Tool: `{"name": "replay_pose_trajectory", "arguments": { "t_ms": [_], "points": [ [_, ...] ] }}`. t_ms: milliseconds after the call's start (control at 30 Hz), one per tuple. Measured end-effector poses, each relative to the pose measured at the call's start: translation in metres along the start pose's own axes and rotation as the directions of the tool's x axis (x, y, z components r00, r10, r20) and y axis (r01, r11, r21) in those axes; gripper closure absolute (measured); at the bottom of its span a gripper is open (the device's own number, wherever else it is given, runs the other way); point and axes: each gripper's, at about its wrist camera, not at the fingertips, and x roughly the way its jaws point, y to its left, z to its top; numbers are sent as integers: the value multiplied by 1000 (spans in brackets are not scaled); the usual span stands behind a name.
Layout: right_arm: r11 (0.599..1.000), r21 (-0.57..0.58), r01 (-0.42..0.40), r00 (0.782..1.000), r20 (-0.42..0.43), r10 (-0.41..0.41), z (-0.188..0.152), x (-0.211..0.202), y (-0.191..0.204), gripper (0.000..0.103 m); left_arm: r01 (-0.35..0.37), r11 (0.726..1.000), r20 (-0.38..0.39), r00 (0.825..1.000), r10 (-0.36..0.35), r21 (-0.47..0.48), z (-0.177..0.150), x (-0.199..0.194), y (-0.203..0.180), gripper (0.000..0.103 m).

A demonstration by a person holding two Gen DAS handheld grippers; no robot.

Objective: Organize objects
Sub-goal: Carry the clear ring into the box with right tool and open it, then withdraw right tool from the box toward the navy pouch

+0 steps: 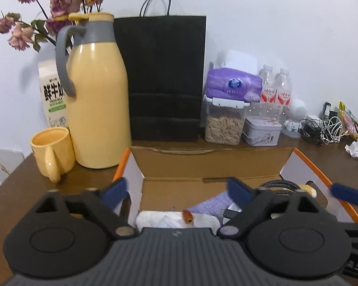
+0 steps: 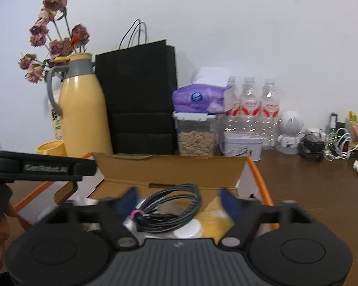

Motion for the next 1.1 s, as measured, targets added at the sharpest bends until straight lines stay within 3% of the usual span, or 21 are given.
{"name": "replay_pose_trajectory", "arguments": {
  "t_ms": [100,500,733,867,1100],
  "points": [
    [1000,19,17,1000,16,-17,0,-3,-5,0,-5,1000,25,1000,6,-19,1,-5,3,0],
    [999,29,23,999,26,-24,-1,-10,-10,0,9,1000,49,999,-8,-27,0,-13,1,0],
    [1000,-8,2,999,53,-2,-1,-29,-6,0,18,999,95,995,-15,-30,1,-42,11,0],
    [999,-30,-41,998,54,43,-2,-45,-2,0,15,1000,112,994,-13,-20,-2,-68,24,0],
    [981,-101,-164,986,-32,161,-17,-72,15,0,-55,998,97,994,54,17,-26,-115,60,0]
  ]
}}
